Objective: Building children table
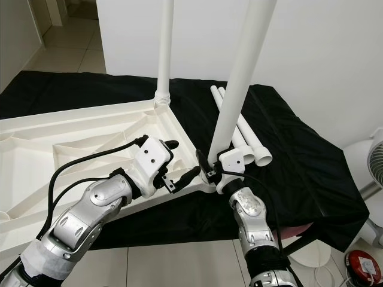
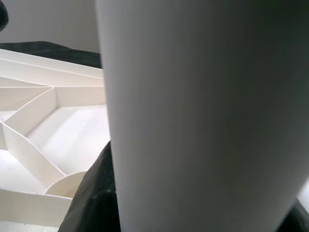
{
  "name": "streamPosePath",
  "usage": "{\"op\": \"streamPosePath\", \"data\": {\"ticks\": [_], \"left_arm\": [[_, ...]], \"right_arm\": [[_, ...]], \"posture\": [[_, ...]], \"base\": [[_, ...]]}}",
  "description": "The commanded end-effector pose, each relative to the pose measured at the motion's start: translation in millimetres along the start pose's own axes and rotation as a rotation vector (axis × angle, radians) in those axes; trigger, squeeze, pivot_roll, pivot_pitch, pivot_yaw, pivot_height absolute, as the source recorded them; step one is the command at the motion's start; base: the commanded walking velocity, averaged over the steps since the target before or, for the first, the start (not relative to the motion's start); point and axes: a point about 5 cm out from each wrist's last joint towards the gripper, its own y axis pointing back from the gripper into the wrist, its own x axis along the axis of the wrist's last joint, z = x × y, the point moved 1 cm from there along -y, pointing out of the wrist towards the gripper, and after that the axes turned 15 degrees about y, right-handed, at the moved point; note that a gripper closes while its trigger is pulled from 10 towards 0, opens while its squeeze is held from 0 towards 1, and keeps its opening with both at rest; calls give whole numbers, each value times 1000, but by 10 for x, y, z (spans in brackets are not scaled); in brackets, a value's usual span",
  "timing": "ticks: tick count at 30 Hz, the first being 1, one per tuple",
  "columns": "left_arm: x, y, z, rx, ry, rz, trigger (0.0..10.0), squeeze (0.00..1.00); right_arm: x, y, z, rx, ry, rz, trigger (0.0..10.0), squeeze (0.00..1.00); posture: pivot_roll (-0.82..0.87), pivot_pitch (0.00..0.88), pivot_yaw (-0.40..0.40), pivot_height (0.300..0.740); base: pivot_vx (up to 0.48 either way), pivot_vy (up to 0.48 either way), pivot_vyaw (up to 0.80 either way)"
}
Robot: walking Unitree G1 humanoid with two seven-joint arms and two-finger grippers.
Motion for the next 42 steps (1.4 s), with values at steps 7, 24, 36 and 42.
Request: {"op": "streamPosePath", "data": {"ticks": [7, 24, 36, 42], "left_arm": [[43, 1, 68, -70, -21, -10, 10000, 0], [71, 4, 57, -71, -30, -7, 10000, 0], [93, 6, 55, -68, -48, -4, 10000, 0], [99, 6, 54, -67, -49, -2, 10000, 0]], "right_arm": [[-332, 140, -117, -6, -185, -165, 10000, 0], [-444, 145, -101, -52, -267, -242, 10000, 0], [-591, 217, -121, -140, -357, -318, 10000, 0], [-534, 244, -148, -139, -332, -248, 10000, 0]], "posture": [[18, 0, -95, 740], [20, 0, -94, 740], [22, 0, -95, 740], [22, 0, -95, 740]], "base": [[0, 0, 0], [0, 0, 0], [0, 0, 0], [0, 0, 0]]}}
